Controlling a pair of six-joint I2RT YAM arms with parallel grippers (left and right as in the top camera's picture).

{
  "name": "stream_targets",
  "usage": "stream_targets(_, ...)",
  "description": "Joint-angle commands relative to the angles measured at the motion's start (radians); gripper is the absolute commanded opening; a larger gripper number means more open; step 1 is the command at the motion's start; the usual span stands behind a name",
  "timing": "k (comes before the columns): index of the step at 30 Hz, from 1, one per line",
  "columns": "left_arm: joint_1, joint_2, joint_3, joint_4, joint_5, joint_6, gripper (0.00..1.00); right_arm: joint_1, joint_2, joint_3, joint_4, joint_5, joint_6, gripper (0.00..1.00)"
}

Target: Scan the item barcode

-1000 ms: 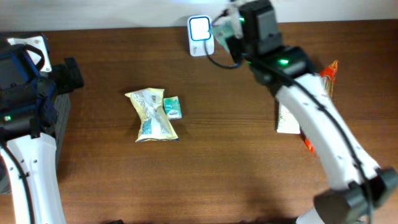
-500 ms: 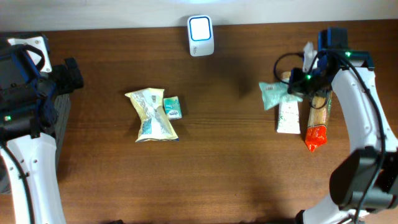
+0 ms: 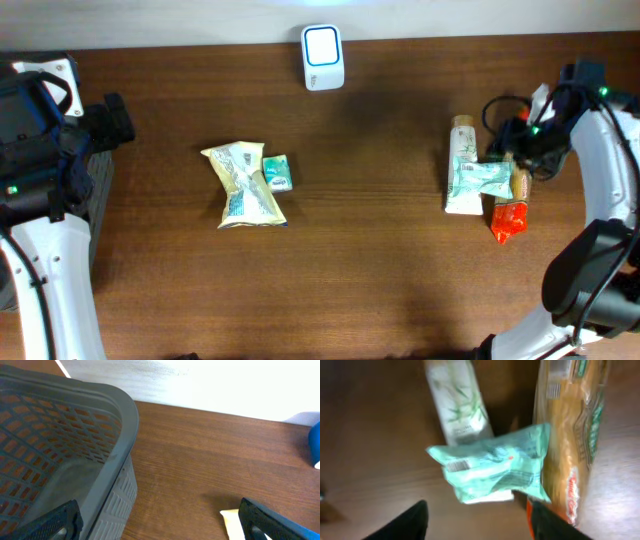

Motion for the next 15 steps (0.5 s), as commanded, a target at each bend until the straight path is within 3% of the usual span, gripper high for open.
stream_targets(1, 0.002, -0.013, 0.008, 0.001, 0.008, -0.01, 0.99, 0.08, -0.004, 0.155, -0.064, -0.026, -0.003, 0.66)
stream_targets(3, 0.002, -0.013, 0.008, 0.0, 0.008, -0.01, 0.99, 0.167, -0.004, 0.184, -0.054, -0.122, -0.003, 0.77)
stream_targets(4, 0.002, -0.013, 0.008, 0.0, 0.008, -0.01, 0.99, 0.214, -0.001, 0.182, -0.028, -0.183, -0.003, 0.99)
stream_targets(11, 0.002, -0.013, 0.008, -0.033, 0.008, -0.01, 0.99, 0.528, 0.083, 0.157, 0.14, -0.291, 0.006, 0.99)
stream_targets(15, 0.002, -0.013, 0.008, -0.038, 0.008, -0.01, 0.99, 0.716, 0.208, 0.157, 0.282, -0.249, 0.093, 0.83)
